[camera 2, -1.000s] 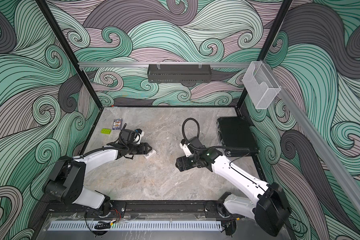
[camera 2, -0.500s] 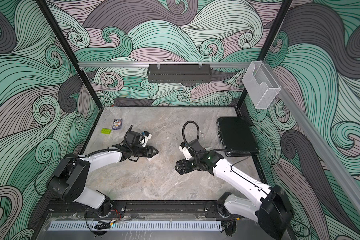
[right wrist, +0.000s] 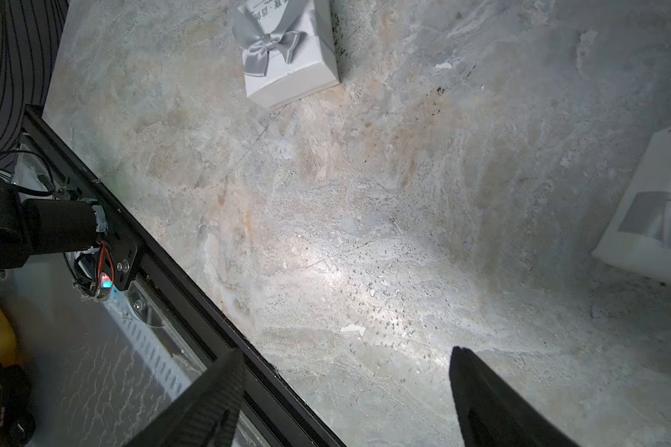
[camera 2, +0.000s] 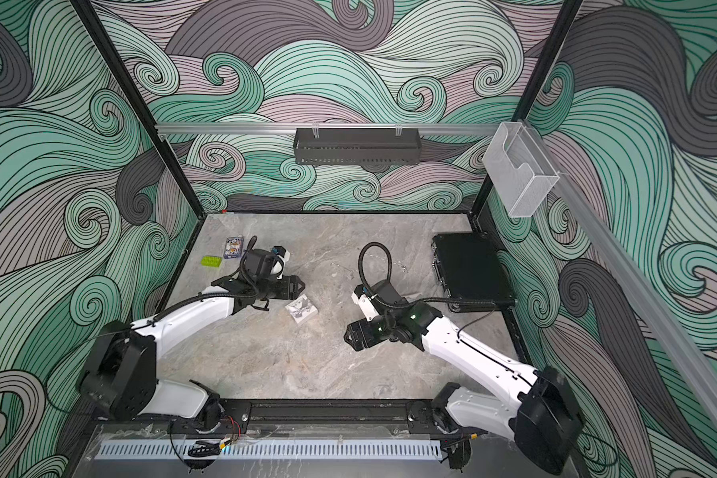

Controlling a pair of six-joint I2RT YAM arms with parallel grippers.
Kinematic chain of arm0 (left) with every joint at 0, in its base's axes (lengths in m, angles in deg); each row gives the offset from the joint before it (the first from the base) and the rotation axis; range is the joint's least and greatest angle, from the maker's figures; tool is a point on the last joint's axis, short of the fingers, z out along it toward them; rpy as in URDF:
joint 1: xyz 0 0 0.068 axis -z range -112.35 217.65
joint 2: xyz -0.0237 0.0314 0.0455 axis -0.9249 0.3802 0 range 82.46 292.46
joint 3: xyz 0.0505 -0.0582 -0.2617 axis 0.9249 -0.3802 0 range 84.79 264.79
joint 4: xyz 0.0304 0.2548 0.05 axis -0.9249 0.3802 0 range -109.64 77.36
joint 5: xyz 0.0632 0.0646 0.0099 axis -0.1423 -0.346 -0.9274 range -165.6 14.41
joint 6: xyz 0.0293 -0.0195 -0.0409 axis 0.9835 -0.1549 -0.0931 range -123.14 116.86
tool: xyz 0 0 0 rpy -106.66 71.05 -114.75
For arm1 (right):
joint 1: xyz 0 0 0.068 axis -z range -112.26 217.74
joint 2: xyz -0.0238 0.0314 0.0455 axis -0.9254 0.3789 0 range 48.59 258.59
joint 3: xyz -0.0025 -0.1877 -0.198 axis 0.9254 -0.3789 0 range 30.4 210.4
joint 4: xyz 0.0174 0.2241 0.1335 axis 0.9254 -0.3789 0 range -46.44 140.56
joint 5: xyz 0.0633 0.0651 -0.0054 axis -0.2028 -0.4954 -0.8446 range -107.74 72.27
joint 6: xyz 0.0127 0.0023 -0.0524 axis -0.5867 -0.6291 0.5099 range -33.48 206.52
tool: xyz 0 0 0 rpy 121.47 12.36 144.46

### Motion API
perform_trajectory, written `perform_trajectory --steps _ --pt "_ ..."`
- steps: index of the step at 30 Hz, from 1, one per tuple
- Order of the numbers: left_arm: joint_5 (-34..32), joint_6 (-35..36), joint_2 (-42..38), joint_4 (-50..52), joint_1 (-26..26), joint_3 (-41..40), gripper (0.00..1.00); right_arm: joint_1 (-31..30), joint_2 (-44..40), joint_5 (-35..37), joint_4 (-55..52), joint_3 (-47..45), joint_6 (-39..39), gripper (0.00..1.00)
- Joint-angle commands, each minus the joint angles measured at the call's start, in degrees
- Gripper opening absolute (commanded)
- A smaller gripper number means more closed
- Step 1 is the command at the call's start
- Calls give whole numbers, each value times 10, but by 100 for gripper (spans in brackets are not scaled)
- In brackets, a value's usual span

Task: Take the necklace out of the lift-off lid jewelry box
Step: Move the jewelry box to the center of the board.

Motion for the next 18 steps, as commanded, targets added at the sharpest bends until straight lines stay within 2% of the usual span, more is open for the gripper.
perform_trajectory --steps 1,7,11,14,18 --pt "26 8 33 27 -3 5 68 -6 -4 -1 -1 4 -1 86" --pt "68 12 46 6 -3 -1 69 -7 -20 -1 -3 -7 -3 87" --pt "145 9 58 -26 -1 -13 69 -7 -25 -1 -1 -14 -6 87" --pt "200 -20 70 -74 11 -27 67 -7 -27 -2 1 -16 -7 87" --pt "190 -30 85 -79 56 -27 66 -8 -26 -4 -5 -11 -3 87"
